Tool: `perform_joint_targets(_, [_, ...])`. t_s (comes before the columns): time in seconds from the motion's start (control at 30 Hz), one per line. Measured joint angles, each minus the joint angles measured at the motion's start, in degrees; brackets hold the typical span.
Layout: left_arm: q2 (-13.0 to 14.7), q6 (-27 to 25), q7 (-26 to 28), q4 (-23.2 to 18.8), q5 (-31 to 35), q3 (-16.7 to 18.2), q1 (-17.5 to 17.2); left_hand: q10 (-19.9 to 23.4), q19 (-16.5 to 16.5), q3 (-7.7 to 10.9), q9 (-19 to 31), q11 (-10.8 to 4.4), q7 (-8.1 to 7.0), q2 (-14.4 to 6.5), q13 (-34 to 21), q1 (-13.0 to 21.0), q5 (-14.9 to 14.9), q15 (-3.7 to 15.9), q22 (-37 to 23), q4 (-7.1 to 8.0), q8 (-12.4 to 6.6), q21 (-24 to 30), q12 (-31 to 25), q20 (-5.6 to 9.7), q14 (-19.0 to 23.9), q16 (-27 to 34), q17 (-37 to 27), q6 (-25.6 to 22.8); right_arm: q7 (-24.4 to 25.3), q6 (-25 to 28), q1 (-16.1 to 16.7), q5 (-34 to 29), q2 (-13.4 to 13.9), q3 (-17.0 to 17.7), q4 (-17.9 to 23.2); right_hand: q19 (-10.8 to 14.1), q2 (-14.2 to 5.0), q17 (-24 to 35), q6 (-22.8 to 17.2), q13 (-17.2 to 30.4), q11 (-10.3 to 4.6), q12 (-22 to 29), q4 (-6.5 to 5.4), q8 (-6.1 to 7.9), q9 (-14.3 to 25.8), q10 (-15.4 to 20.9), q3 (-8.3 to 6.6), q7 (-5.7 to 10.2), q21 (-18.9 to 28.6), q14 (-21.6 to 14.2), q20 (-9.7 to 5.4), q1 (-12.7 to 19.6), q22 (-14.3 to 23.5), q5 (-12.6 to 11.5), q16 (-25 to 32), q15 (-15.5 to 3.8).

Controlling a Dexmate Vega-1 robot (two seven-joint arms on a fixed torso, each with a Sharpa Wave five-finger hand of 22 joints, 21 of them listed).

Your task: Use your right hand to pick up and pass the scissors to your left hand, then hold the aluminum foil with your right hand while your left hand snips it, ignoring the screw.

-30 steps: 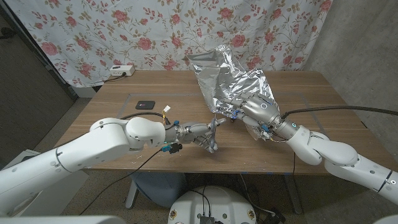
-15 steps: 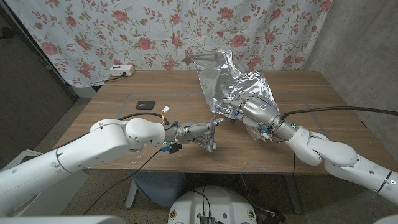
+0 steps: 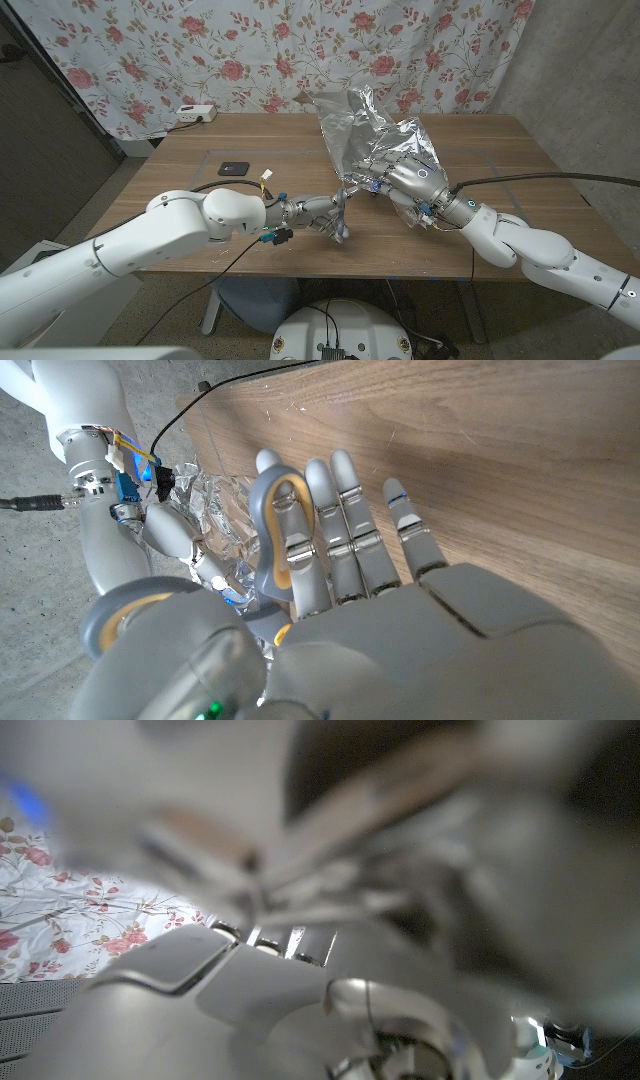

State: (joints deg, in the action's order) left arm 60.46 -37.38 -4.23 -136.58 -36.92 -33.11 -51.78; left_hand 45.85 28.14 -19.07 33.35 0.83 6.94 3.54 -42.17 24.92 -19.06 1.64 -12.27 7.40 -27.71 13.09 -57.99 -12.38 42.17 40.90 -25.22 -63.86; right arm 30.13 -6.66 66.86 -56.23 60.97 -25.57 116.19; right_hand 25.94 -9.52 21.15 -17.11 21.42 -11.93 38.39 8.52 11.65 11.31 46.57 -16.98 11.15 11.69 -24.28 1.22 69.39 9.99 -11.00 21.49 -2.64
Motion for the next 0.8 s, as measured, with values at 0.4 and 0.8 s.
perform_joint_targets(0.4, [-0.54,-0.36,-0.23,0.37,0.00,-0.48,0.36,0.31,0.12,2.71,0.49,0.31,0.23,-3.95,0.01,3.53,0.28,0.22,0.00,-0.79,0.00,0.00,0.04,0.12,0.24,0.29,0.00,-0.23,0.85,0.07,0.03,-0.48,0.05,-0.32,-0.49,0.00,0.23,0.00,-0.31,-0.21,0.00,0.43,0.16,0.00,0.00,0.00,0.16,-0.30,0.00,0.00,0.01,0.22,0.00,0.00,0.00,0.00])
perform_joint_targets(0.8, [-0.89,-0.82,-0.55,0.86,-0.51,-0.78,0.70,0.32,0.11,5.83,0.32,0.31,0.65,-8.84,0.12,9.23,2.94,0.40,0.00,-3.16,0.44,0.00,0.22,0.11,0.43,0.65,0.26,-0.65,1.31,0.07,-0.03,-0.65,0.29,-0.44,-0.63,0.01,0.24,0.26,-0.31,-0.31,0.00,0.42,-0.08,0.00,0.00,0.00,0.39,-0.30,0.00,0.00,0.01,0.22,0.00,0.00,0.00,0.00])
